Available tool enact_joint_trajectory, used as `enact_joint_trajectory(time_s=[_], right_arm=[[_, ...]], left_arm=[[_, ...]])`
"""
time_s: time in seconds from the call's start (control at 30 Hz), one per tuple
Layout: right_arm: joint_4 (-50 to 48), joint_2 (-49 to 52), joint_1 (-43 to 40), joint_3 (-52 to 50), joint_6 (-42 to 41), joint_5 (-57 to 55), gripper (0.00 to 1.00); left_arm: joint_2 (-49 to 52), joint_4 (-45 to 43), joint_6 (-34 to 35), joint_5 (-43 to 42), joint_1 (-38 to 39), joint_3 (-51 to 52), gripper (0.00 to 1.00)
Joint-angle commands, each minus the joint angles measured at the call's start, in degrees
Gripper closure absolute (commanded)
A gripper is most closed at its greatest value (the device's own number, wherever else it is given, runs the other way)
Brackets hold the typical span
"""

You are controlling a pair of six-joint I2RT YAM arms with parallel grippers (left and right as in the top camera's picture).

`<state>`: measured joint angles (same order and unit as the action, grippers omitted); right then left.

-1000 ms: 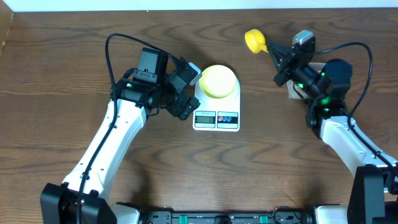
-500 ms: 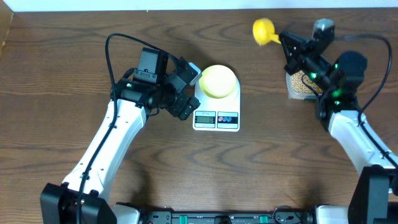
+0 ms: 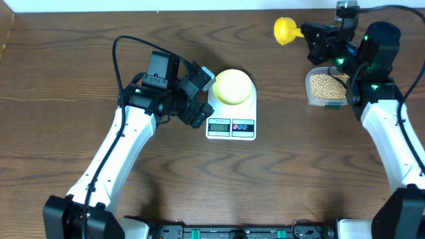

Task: Scoop item into bowl and weigh 50g on scale
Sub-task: 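Move the yellow scoop with the right gripper over the soybean tub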

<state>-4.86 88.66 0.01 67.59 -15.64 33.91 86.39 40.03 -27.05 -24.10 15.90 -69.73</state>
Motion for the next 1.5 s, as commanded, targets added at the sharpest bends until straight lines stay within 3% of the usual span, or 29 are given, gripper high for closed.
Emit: enact_joint_trajectory(time_s=[0.0, 0.27, 0.57, 0.97, 1.2, 1.47], right_arm=[[5.51, 0.07, 0.44, 5.25, 4.72, -6.19, 0.99], [21.57, 0.07, 0.50, 13.64, 9.73, -17.07, 0.99], [31.67, 0.07, 0.07, 16.09, 17.66, -34.56, 0.99], [42.95, 0.17, -1.49, 15.96, 16.98, -39.10, 0.99], [45.57, 0.22, -1.49, 14.58, 17.00, -44.50, 0.98], [40.13, 1.38, -1.77, 8.96, 16.96, -44.52, 0.98]], left_arm=[[-0.24, 0.00, -0.35, -0.74, -0.24, 0.63, 0.14], [-0.24, 0.00, -0.35, -0.74, -0.24, 0.63, 0.14], [-0.24, 0.00, -0.35, -0.74, -0.24, 0.63, 0.14], [-0.24, 0.00, -0.35, -0.74, -0.24, 0.63, 0.14], [-0.24, 0.00, -0.35, -0.74, -0.24, 0.63, 0.14], [-0.24, 0.00, -0.35, -0.74, -0.24, 0.63, 0.14]])
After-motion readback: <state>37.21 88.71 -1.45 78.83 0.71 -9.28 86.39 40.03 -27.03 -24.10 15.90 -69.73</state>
